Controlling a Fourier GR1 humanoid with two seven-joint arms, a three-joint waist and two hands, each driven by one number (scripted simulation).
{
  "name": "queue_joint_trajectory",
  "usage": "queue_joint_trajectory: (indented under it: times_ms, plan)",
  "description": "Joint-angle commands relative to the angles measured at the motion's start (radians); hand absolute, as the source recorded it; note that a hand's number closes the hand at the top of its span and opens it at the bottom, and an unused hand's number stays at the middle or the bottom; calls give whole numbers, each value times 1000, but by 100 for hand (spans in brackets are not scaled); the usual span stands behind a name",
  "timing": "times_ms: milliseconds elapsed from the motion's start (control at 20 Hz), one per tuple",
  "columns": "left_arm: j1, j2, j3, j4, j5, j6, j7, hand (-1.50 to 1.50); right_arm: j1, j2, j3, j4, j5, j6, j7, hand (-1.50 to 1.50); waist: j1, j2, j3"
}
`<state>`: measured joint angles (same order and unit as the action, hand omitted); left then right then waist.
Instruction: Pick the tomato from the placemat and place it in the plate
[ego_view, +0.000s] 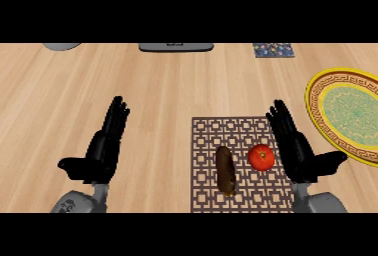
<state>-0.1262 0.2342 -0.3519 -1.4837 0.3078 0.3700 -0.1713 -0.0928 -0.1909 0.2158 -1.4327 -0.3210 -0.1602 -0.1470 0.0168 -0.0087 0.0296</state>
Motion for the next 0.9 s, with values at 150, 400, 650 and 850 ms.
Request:
queue_joint_trajectory:
  times_ms: [150,400,650,850]
  plan:
    - [62,65,9,101,27,-27,157,0,-250,-213,-129,-53,-54,188,38,150,-1,13,-29]
    - [82,80,-3,146,77,-97,241,0,-300,-383,-214,127,199,37,-32,150,4,23,-29]
    - [133,96,30,111,87,-138,248,0,-282,-278,-284,228,90,141,-270,-150,-8,10,-29]
    - [79,83,76,164,90,-177,263,0,-221,-362,-296,222,118,269,-321,-150,-18,9,-30]
